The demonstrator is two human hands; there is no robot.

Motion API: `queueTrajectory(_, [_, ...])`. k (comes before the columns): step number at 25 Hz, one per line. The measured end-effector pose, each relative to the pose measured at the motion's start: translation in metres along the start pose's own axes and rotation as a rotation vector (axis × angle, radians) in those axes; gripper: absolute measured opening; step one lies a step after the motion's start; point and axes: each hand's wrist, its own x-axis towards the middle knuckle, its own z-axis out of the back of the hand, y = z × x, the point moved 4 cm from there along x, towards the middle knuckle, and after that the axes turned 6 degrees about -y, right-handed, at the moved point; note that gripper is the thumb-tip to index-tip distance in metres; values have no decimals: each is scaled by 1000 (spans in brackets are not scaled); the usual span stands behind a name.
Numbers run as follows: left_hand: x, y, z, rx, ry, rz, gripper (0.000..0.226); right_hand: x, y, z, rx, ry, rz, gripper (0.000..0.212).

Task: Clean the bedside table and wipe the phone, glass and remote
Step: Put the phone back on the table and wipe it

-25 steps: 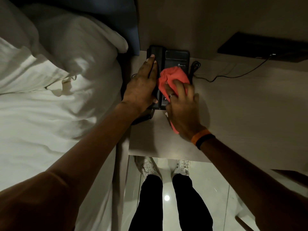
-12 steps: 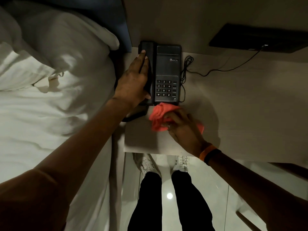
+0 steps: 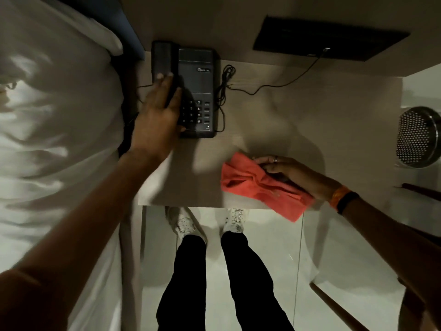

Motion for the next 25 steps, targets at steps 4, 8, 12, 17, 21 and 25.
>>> queueTrajectory(4, [-50,-83,-32,-269,168,-219,76,-7,-16,47,-610,-403,343,42])
queueTrajectory(8, [-81,-137,-81,-297,328,-325,73,-24,-47,32,-1297,-530,666,58])
queueTrajectory(12, [-91,-149,-104,-166,255,-161,66,-28,-80,28,-1514,-474,756,54])
queueTrajectory(17, [-109,-156,-110,-164,211,-74,66,-35,-65,21,-1495,-448,760,57])
queueTrajectory(21, [-124,-135,-72,-182,-69,87,63,-44,-10,-27,-1351,-461,845,49])
queueTrajectory(25, [-164,-63,13,-158,-396,450,58,-45,71,-139,-1137,-432,1142,44])
